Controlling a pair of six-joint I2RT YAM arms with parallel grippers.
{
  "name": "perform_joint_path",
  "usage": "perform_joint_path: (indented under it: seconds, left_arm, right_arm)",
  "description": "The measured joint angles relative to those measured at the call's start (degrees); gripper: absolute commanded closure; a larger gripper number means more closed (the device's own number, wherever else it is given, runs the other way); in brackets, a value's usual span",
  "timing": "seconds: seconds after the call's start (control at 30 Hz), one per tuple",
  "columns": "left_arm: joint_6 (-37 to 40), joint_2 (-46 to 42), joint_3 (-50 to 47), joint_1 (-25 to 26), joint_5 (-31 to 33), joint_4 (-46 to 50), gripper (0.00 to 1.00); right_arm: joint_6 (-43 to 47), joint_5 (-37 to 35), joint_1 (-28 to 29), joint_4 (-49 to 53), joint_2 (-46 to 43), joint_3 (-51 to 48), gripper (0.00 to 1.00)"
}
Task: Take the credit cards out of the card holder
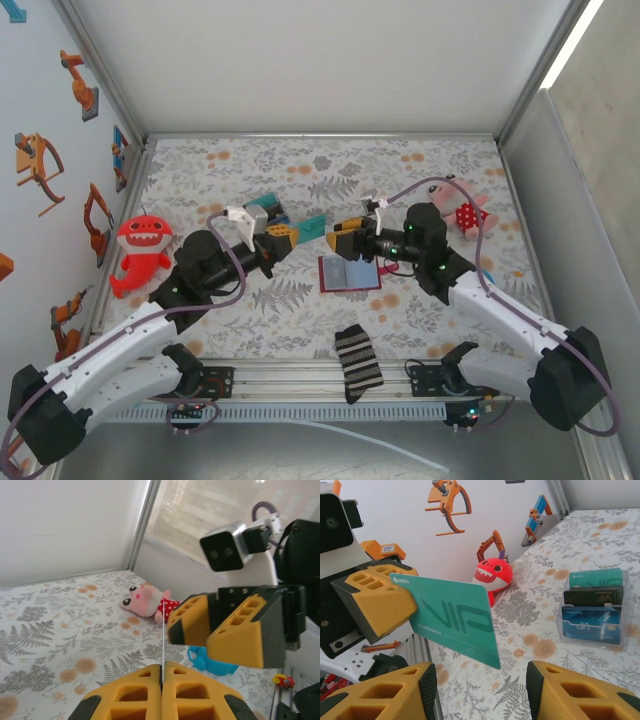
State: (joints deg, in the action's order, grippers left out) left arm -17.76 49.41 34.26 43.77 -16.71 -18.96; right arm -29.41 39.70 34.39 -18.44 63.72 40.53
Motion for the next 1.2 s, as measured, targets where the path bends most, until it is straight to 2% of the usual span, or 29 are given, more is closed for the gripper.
perform_joint_path:
  seconds: [0.17, 0.33, 0.67, 0.73, 0.87, 1.1, 1.2]
  left_arm:
    - [-2.03, 1.68, -0.37, 0.0, -3.3, -3.8, 1.0]
    - [-3.45, 2.73, -0.66, 0.0, -5.62, -6.73, 1.0]
    - [-4.5, 3.45, -1.01, -0.09, -6.58, -10.43, 1.0]
    - [-4.55, 3.43, -1.01, -0.17, -6.49, -10.51, 0.85]
    - [-4.22, 2.95, -0.94, -0.68, -6.21, -8.04, 0.54]
    - [3.15, -0.39, 5.03, -1.07, -5.4, 7.54, 0.37]
    - [7.45, -1.03, 10.49, -1.07, -5.49, 14.53, 0.35]
  right_arm:
    - [-1.22, 2.82, 0.0, -3.13, 1.25, 0.02, 0.53]
    - [-1.88, 4.94, 0.0, -4.96, 1.18, 0.04, 0.63]
    - [-2.27, 7.5, 0.0, -6.51, -0.13, 0.07, 0.96]
    - [-2.08, 7.67, 0.0, -6.4, -0.79, 0.07, 1.0]
    - [-0.94, 7.39, 0.15, -5.01, -2.34, 0.07, 1.0]
    - [2.6, 6.99, 0.17, 0.83, -4.31, 0.15, 1.0]
    - [4.74, 7.04, 0.52, 4.76, -4.28, 0.55, 1.0]
